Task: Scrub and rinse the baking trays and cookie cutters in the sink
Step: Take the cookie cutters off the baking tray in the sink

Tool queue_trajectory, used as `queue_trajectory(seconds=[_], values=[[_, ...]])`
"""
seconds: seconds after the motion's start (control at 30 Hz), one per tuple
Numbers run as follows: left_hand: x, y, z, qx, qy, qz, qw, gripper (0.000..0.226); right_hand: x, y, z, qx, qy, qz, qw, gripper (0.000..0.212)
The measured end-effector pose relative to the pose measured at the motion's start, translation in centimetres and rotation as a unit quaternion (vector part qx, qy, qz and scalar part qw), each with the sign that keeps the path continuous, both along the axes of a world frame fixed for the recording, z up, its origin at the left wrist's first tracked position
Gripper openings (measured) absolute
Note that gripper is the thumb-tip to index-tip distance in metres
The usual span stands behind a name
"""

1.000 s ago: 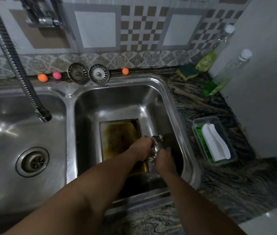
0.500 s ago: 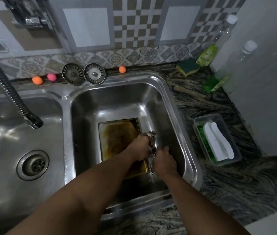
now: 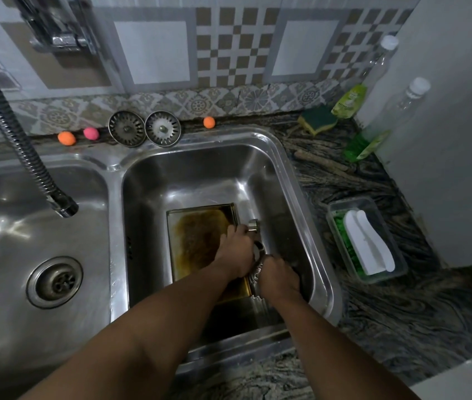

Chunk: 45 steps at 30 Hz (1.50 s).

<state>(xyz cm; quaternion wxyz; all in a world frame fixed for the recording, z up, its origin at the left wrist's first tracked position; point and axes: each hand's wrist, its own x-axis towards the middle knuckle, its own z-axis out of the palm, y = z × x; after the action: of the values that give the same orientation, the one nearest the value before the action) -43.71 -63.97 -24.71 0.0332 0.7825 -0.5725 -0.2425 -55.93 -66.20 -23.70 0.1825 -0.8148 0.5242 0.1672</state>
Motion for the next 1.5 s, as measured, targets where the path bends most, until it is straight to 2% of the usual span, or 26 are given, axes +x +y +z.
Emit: queue_trajectory(seconds=[0.17,0.33,0.53,0.63,0.7,0.77,0.93,1.13,1.27,1.37,1.43,1.5], values=[[0.3,0.0,0.3,0.042,-0.065,-0.011,0.997,0.048,0.2,-0.3,-0.1,-0.001,-0.012,0.017,1.0,0.026],[2.3,1.6,1.1,-0.001,-0.064,0.071,0.995,0.039,1.2,-0.2,-0.2,-0.005,-0.065,-0.004,0.998,0.023],[6.2,8.1,0.9,-0.019,-0.011,0.239,0.971,0.042,3.3,1.7,0.0,0.037,-0.056,0.016,0.998,0.01],[7.7,10.7,0.2,0.0,0.078,0.311,0.947,0.054,3.5,2.1,-0.1,0.024,-0.057,0.019,0.998,0.008],[7.9,11.4,-0.2,-0.013,0.119,0.351,0.928,0.042,3.5,2.1,-0.2,0.022,-0.063,0.016,0.998,0.014],[8.2,11.7,-0.3,-0.028,0.105,0.375,0.921,0.028,3.6,2.0,-0.4,0.02,-0.065,0.006,0.998,0.016],[8.9,11.4,0.1,-0.022,0.066,0.379,0.923,0.023,4.2,1.5,-0.2,0.049,-0.056,-0.027,0.997,0.017],[9.3,11.1,2.5,-0.085,0.12,0.408,0.901,0.036,4.7,0.5,2.1,0.027,-0.105,-0.044,0.993,0.02],[8.7,12.4,5.5,-0.125,0.293,0.376,0.87,0.077,4.5,-0.3,4.9,0.009,-0.168,-0.055,0.984,0.018],[8.2,12.9,6.7,-0.169,0.37,0.343,0.847,0.098,4.4,-0.5,7.2,0.004,-0.197,-0.068,0.978,0.016],[7.9,13.0,7.9,-0.2,0.382,0.324,0.842,0.099,4.2,-0.2,8.6,-0.004,-0.205,-0.067,0.977,0.015],[7.7,13.1,9.3,-0.21,0.389,0.312,0.841,0.087,3.9,0.2,10.0,-0.012,-0.213,-0.069,0.975,0.015]])
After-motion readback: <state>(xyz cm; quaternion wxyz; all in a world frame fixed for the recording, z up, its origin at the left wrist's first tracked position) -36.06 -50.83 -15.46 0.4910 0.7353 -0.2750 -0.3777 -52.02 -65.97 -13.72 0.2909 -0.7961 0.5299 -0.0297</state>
